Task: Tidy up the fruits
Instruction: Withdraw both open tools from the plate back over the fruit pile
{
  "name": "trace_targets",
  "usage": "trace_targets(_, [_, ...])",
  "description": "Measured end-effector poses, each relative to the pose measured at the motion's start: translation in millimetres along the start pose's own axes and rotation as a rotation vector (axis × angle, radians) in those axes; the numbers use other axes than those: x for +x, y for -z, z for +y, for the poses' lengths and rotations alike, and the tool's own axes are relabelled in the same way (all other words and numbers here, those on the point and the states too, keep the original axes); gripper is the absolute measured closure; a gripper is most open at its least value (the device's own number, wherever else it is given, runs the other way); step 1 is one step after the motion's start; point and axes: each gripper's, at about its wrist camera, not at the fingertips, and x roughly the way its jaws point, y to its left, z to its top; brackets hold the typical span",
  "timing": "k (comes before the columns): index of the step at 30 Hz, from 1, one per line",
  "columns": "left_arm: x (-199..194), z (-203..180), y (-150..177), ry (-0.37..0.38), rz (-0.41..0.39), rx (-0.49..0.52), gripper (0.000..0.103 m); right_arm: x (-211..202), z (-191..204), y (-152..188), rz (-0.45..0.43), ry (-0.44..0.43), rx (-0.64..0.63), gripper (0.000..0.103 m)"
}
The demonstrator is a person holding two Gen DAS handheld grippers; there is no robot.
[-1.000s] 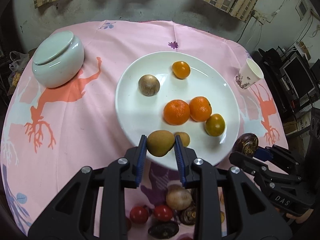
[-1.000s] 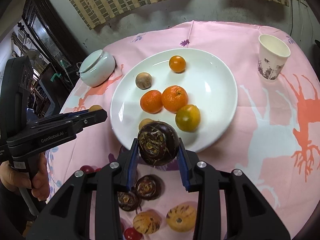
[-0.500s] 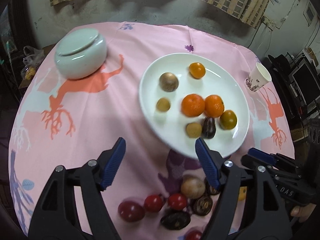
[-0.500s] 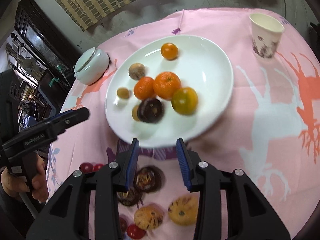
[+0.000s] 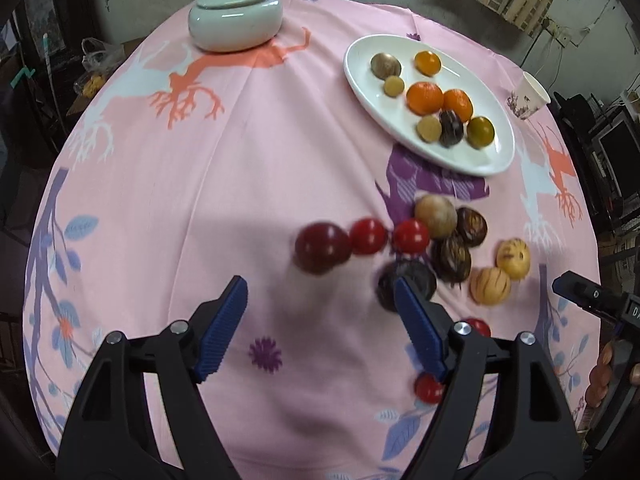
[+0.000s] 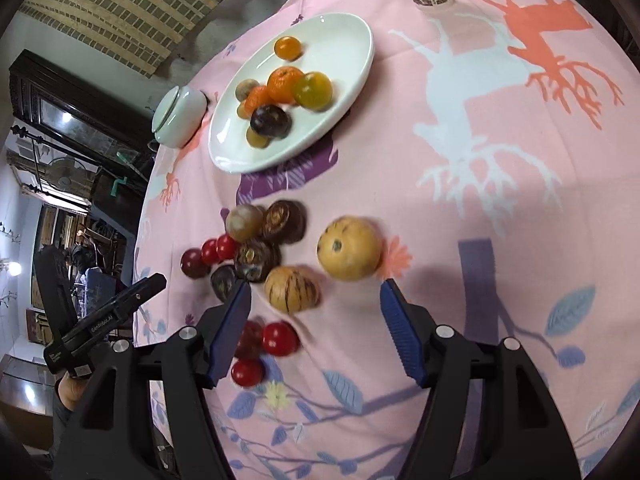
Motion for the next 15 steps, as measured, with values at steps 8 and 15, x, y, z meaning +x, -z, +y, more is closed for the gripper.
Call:
trace_targets(8, [-3, -3, 33, -0.010, 0.037, 0.028, 0.021, -12, 25, 27, 0.005, -0.035, -0.063, 0.008])
trace_targets(15, [-7, -1, 38, -0.015, 0.032, 0.027, 0.021, -8, 47, 51, 0.005, 0.058, -0.158, 0.007])
